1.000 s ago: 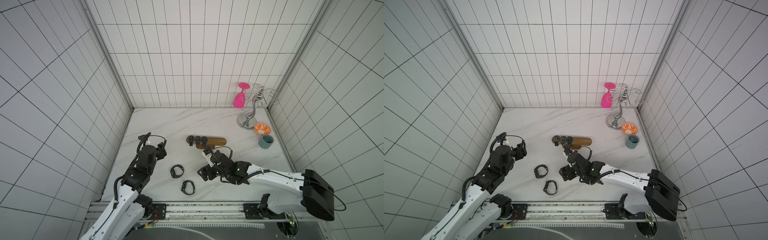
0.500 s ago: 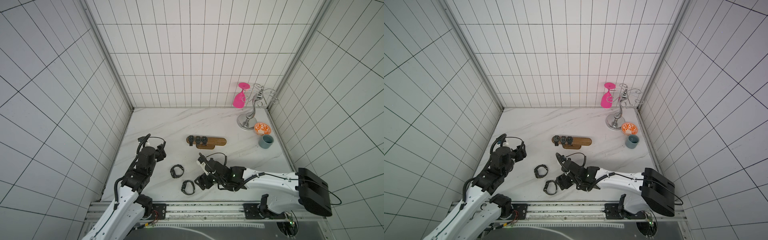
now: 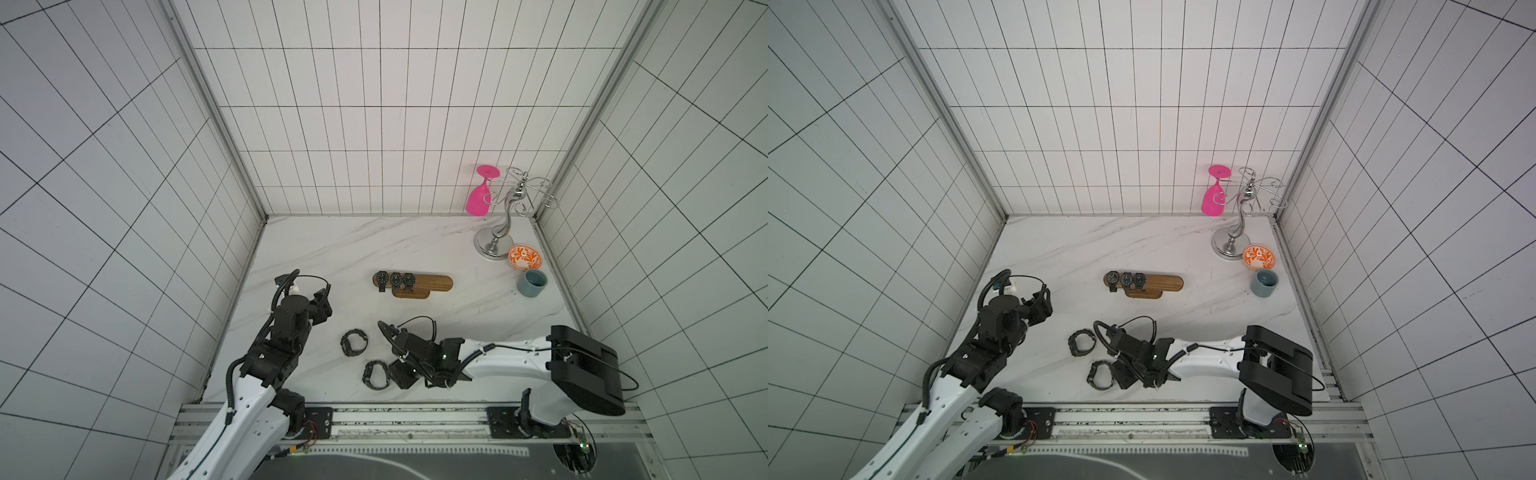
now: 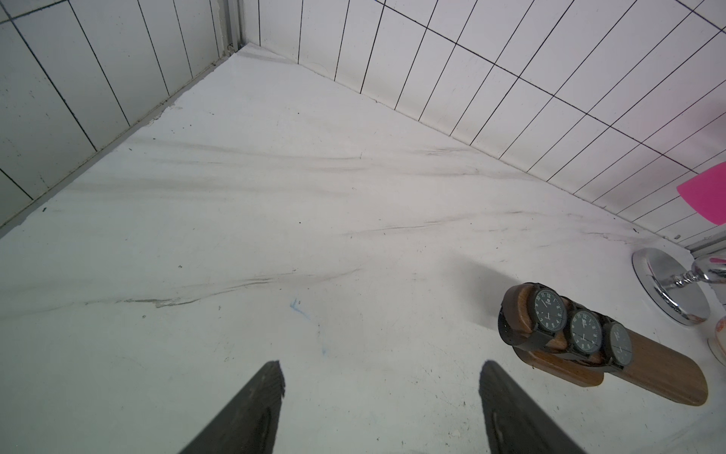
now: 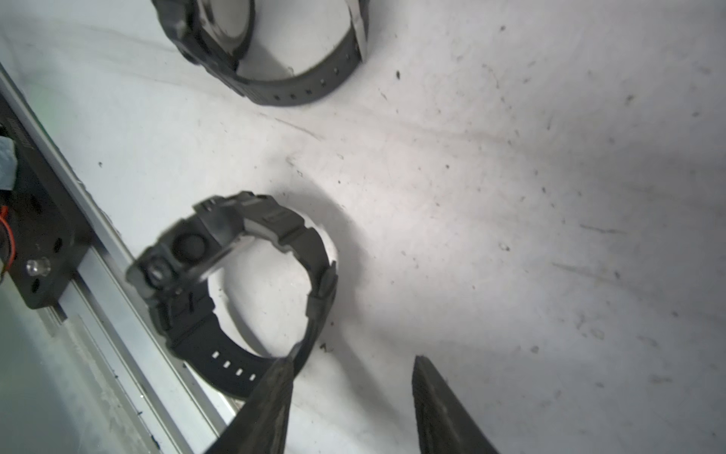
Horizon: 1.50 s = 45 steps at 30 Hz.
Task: Place watch on stand
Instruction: Pick up the watch at the center of the board.
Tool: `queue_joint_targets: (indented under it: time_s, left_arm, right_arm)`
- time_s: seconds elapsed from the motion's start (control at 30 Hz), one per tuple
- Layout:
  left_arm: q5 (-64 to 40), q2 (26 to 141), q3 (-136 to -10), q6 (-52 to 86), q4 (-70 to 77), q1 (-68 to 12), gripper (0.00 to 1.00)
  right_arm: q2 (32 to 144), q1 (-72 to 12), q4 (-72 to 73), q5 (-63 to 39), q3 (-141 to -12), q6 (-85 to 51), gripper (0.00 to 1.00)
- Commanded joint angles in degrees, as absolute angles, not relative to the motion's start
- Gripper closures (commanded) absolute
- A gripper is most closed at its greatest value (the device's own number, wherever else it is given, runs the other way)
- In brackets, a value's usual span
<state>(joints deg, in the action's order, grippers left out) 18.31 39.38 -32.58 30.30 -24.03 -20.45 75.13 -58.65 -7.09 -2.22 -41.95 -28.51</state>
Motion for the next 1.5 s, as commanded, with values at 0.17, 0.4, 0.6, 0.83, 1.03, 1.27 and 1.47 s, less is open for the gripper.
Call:
queue_joint_targets:
  time_s: [0.17, 0.4, 0.6, 0.83, 1.03, 1.27, 1.47]
  left_arm:
    - [16.55, 37.33, -30.07, 32.04, -25.05, -18.81, 0.23]
    - [16.63, 35.93, -30.22, 31.67, -25.66, -18.68, 0.22]
    - [16.18, 35.79, -30.06, 31.58, -25.70, -18.63, 0.22]
    - [15.91, 35.89, -29.97, 31.55, -25.67, -18.59, 0.22]
    - [15.92, 36.16, -29.88, 31.55, -25.31, -18.62, 0.22]
    - [15.42, 36.03, -29.81, 31.28, -25.25, -18.54, 0.22]
    - [13.79, 36.53, -29.47, 31.28, -24.27, -18.55, 0.22]
  right_arm:
    - [78.48, -67.72, -8.18, -1.56, -43.73, -32.65, 0.21]
    - [86.11, -71.01, -8.01, -1.32, -47.26, -33.63, 0.37]
    - [89.31, -71.28, -7.32, -1.80, -49.76, -32.45, 0.46]
    - [91.49, -71.23, -6.88, -2.81, -51.95, -31.55, 0.52]
    - [94.91, -71.28, -7.01, -3.31, -54.18, -30.34, 0.58]
    - [96.52, -70.73, -6.53, -2.51, -54.63, -30.05, 0.79]
    - [93.26, -67.43, -2.85, -4.91, -50.43, -31.64, 0.94]
